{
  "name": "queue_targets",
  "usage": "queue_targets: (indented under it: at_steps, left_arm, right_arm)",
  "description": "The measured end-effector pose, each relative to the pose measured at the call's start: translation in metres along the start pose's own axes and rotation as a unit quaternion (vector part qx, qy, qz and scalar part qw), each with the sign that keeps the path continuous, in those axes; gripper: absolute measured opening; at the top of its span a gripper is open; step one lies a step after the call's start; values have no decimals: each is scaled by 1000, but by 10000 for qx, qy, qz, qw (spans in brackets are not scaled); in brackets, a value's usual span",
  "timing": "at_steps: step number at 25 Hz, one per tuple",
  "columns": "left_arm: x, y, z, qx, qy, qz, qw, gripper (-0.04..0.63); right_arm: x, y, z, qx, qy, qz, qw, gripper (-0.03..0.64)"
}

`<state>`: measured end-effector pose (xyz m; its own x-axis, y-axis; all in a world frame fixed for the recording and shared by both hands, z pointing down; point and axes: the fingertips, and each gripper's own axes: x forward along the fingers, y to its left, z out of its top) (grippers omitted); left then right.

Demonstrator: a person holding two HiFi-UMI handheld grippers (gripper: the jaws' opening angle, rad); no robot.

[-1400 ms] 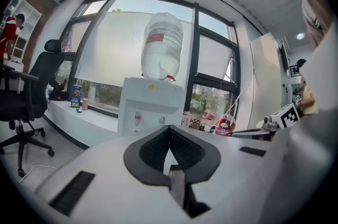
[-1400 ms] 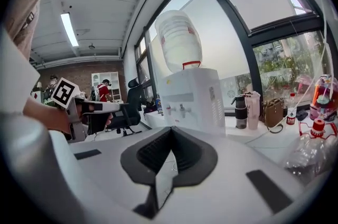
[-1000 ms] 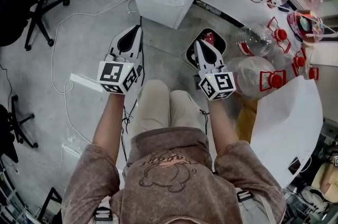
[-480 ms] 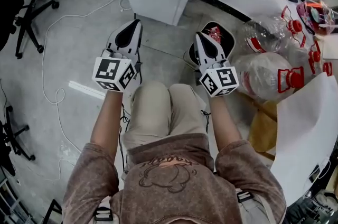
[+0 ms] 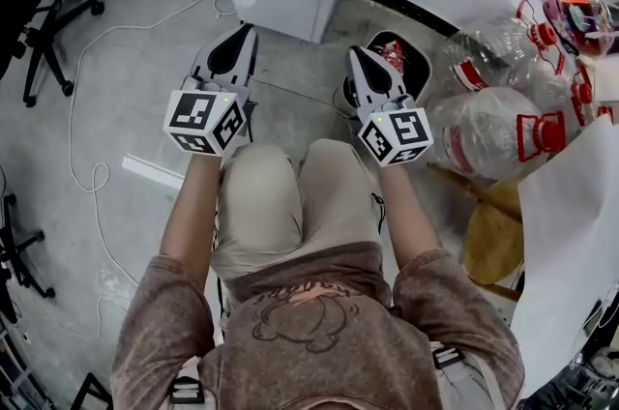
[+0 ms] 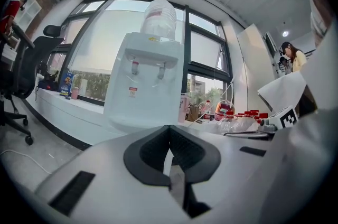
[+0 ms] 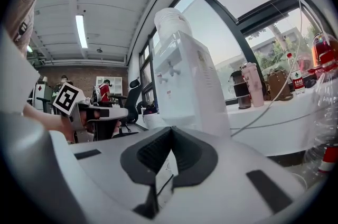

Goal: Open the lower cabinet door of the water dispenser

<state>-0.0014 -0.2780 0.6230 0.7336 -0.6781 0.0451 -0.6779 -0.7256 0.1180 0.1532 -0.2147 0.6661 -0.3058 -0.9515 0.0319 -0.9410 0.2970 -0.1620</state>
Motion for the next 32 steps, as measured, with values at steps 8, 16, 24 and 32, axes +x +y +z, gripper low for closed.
queue_targets:
  at_steps: [8, 16, 24, 32]
  left_arm:
    - [-6, -7, -3, 27, 35, 124, 9999, 12]
    - [-9, -13, 0, 67, 7, 53, 10000, 12]
    - [-7, -9, 1, 136, 89, -92, 9998, 12]
    - [3, 3, -11, 110, 177, -134, 9997, 14]
  right_arm:
    - [-1, 1, 0, 105, -12, 101, 9999, 63]
    - [8, 7, -6, -55, 21, 287, 9996, 210]
    - [43, -18, -21, -131, 178, 295, 9993, 276]
    - [89, -52, -35, -306, 319, 178, 9989, 278]
